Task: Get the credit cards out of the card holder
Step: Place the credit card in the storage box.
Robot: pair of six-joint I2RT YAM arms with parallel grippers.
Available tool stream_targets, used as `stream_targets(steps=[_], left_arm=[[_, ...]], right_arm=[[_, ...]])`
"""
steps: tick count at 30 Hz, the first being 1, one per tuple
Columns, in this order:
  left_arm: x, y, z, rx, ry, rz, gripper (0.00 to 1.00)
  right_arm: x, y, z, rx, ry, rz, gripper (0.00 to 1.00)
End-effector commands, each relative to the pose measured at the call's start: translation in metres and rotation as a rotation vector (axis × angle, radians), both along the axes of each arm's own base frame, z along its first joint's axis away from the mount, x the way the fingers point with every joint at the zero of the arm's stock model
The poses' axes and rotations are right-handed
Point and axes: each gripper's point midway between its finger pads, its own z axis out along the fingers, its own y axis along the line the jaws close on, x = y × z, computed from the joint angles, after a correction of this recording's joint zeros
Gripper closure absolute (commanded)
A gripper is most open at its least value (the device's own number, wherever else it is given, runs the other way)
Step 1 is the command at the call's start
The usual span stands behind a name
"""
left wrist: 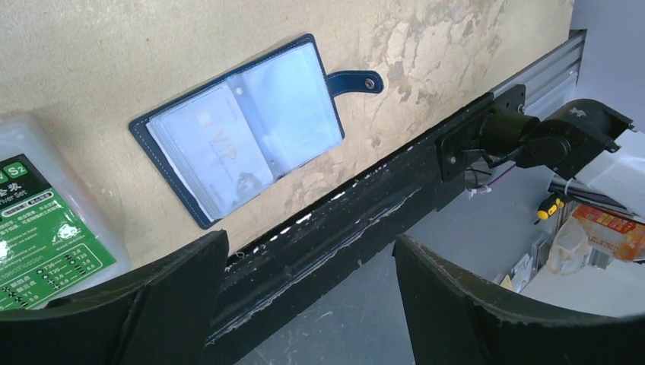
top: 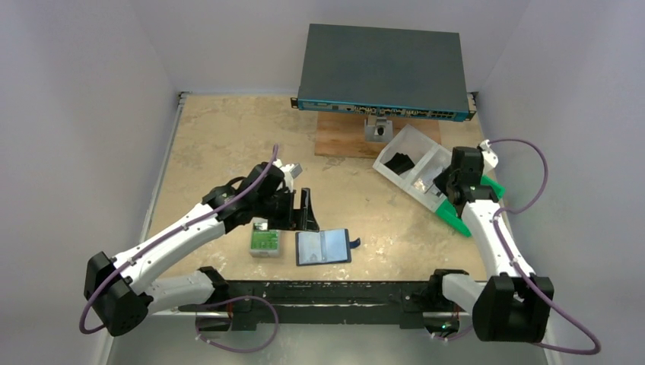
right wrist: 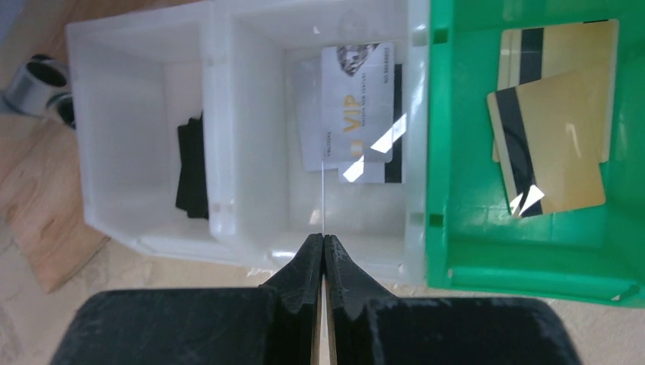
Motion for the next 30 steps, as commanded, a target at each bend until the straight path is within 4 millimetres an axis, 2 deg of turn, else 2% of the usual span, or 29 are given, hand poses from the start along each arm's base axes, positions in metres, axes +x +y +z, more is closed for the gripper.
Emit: stream_targets(steps=[1,7,14,17,21,25,30], left_arm=[[0.000,0.001,0.023,-0.044,-0.061,-0.024,0.19],[-0.004,0.005,0.023,-0.046,-0.063,-0.013,0.19],[-0.006,0.008,0.019,-0.049,-0.054,0.003,0.18],[-0.007,0.008,0.017,-0.050,-0.045,0.007,0.16],[-0.007,0.008,0.015,-0.048,-0.040,0.008,0.15],[-0.006,0.007,0.015,-0.044,-0.041,0.012,0.14],[-0.004,0.009,0.009,-0.024,-0.036,0.028,0.14]], right_arm=[[0.031,-0.018,0.019,0.003,-0.093,-0.006,1.00],[0.053,-0.024,0.010,0.023,-0.081,-0.010,1.00],[0.056,-0.030,0.003,0.001,-0.038,-0.025,0.98],[0.053,-0.032,0.004,-0.012,-0.034,-0.023,0.78],[0.050,-0.029,0.014,-0.022,-0.057,0.005,0.59],[0.043,-0.028,0.025,-0.054,-0.063,0.037,0.46],[0.032,0.002,0.032,-0.009,-0.093,0.146,0.33]])
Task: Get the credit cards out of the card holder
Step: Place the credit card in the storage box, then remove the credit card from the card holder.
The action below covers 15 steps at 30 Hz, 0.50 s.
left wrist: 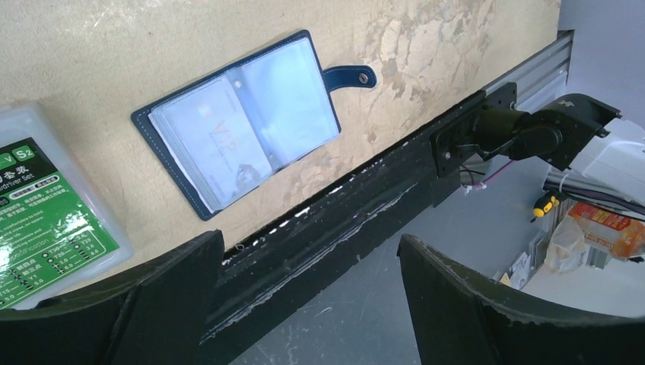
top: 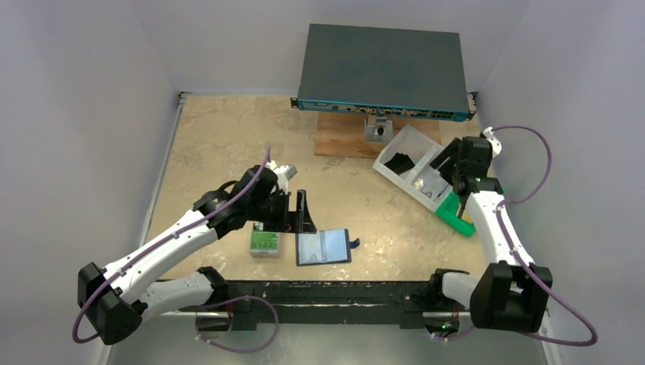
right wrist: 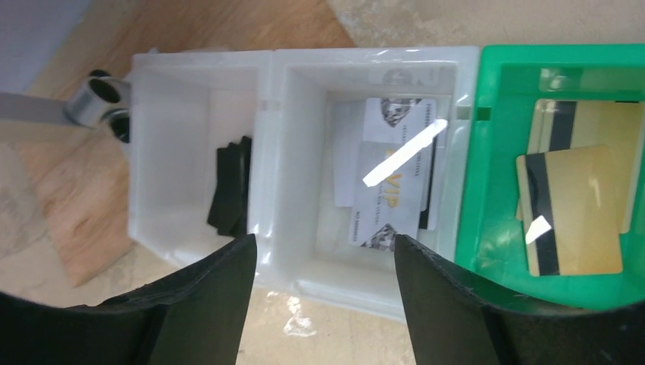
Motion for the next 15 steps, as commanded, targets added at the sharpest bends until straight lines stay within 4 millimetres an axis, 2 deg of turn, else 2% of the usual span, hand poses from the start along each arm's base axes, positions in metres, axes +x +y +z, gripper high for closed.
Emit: stream_targets(steps=[1,2,10,15], left_arm=[[0.006,0.002,-0.003,0.010,-0.008,0.029,0.14],[0.006,0.003,-0.006,0.018,-0.008,0.034,0.14],[0.012,0.017,-0.021,0.071,0.004,0.105,0.13],[0.013,0.025,-0.030,0.082,0.021,0.149,0.12]], right_arm=[[-0.005,0.028,0.023,0.002,-0.056,0.112,0.31],[-0.008,0.037,0.023,0.003,-0.058,0.129,0.29],[-0.053,0.161,0.012,0.125,-0.053,0.388,0.03],[-0.089,0.228,-0.001,0.200,-0.043,0.549,0.01]])
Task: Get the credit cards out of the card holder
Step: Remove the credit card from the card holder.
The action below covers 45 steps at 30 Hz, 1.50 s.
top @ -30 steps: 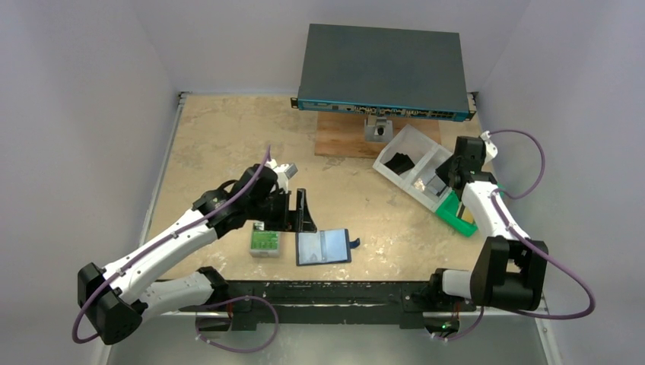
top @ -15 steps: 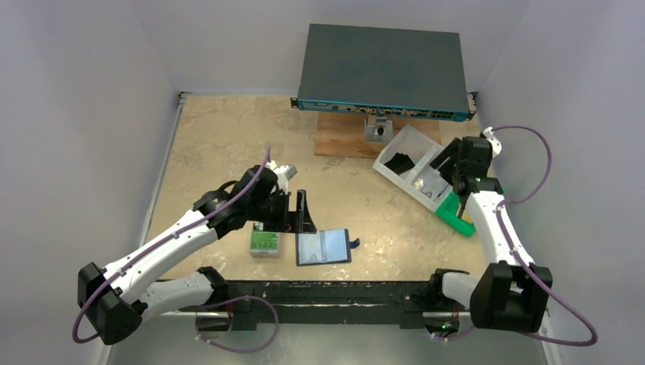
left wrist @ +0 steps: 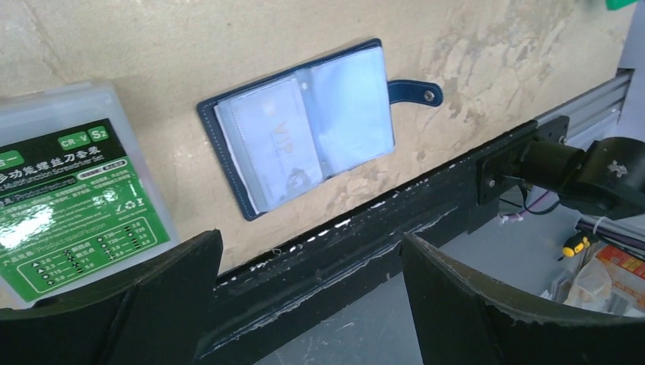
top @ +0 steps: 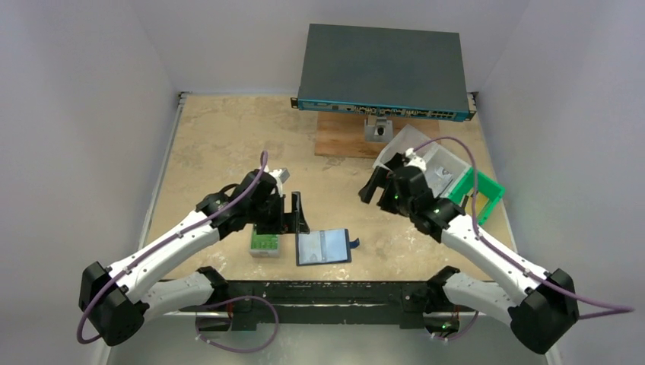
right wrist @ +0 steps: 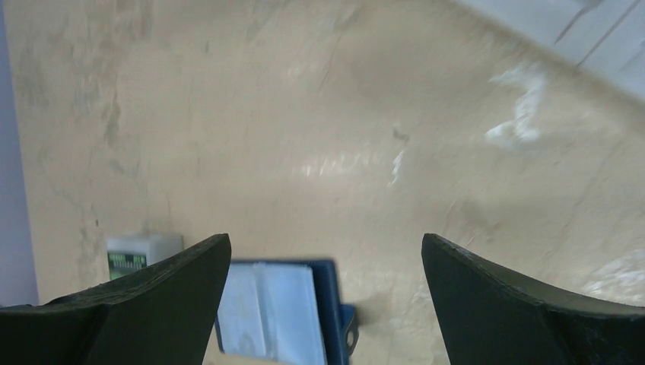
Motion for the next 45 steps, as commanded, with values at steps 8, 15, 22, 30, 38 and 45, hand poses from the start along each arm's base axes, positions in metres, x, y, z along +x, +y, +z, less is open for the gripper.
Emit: stream_targets(steps=[8,15,22,30,38,45], left_arm=[[0.005,0.015,-0.013,0.044,-0.004,0.085,0.12],[0.006,0.023,-0.014,0.040,-0.015,0.135,0.12],[0.005,0.039,-0.018,0.076,0.000,0.185,0.12],[0.010,0.052,-0.012,0.088,-0.020,0.222,0.12],[0.010,0.049,-0.015,0.037,-0.013,0.274,0.12],[0.011,0.045,-0.016,0.014,-0.005,0.280,0.12]], right_arm=[[-0.068,0.086,-0.027,-0.009,0.090,0.264,0.01],[-0.104,0.137,-0.048,-0.106,0.114,0.421,0.09],[-0.123,0.179,-0.064,-0.208,0.090,0.460,0.27],[-0.121,0.196,-0.085,-0.274,0.125,0.414,0.36],[-0.126,0.206,-0.105,-0.257,0.169,0.421,0.37],[-0.124,0.205,-0.115,-0.288,0.179,0.416,0.40]])
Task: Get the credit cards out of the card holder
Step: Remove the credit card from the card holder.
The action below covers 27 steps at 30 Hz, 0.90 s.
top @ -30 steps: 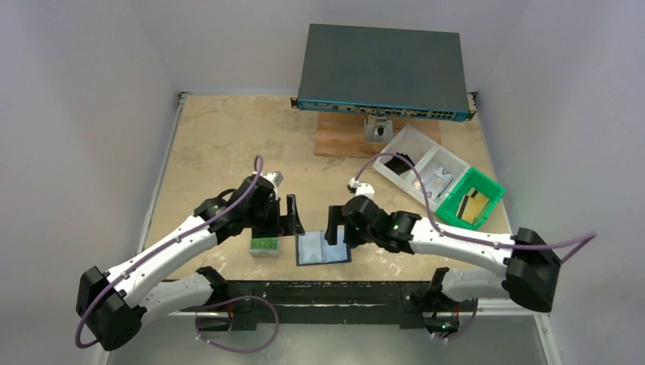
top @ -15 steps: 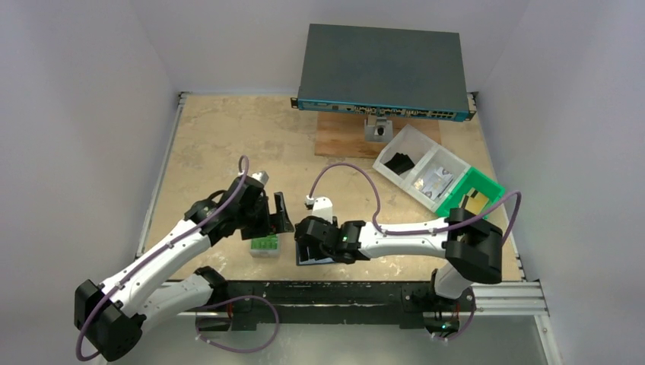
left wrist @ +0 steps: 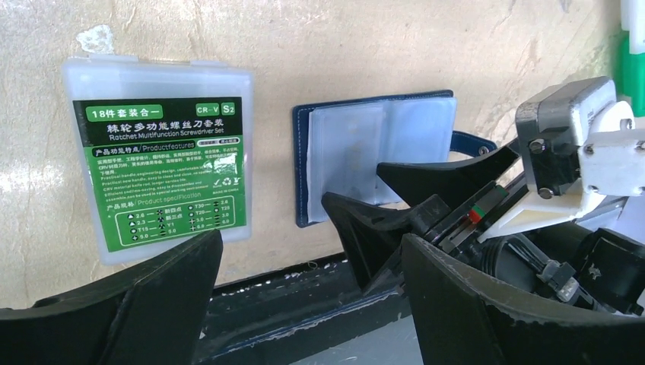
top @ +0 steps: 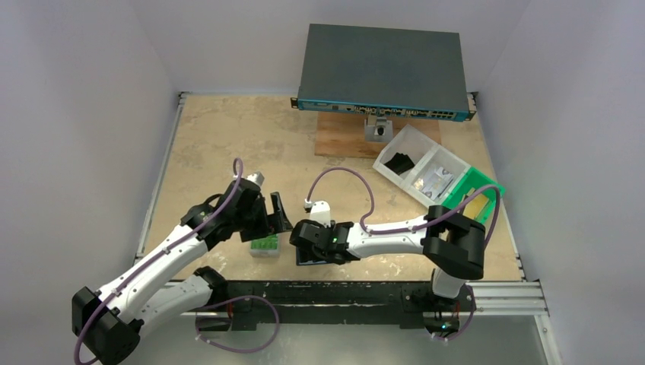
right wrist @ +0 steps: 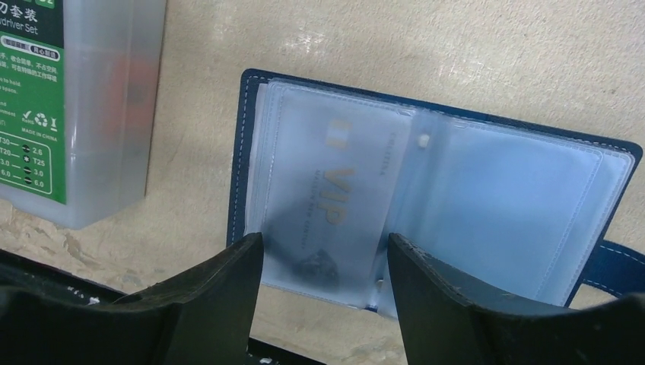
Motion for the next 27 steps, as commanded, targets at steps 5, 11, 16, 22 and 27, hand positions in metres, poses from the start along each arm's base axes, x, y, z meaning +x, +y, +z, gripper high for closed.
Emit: stream_targets(steps=[5,11,16,22,27], left_arm=[[0.005,-0.007,0.000,-0.049,-0.010,0.016,0.13],[0.003,-0.018,-0.014,-0.071,0.041,-0.018,0.16],[0.000,-0.032,-0.026,-0.099,0.094,-0.083,0.36],[0.002,-0.044,-0.041,-0.100,0.133,-0.126,0.70],[0.005,-0.050,-0.058,-0.039,0.142,-0.150,0.91]], right_arm=[[0.004,0.009,0.001,0.026,0.002,-0.030,0.48],[0.004,-0.005,-0.009,0.048,0.039,-0.053,0.60],[0.006,-0.007,-0.007,0.134,0.056,-0.043,0.75],[0.004,-0.003,-0.006,0.227,0.085,-0.011,0.93],[0.006,-0.005,-0.001,0.297,0.085,-0.005,0.93]])
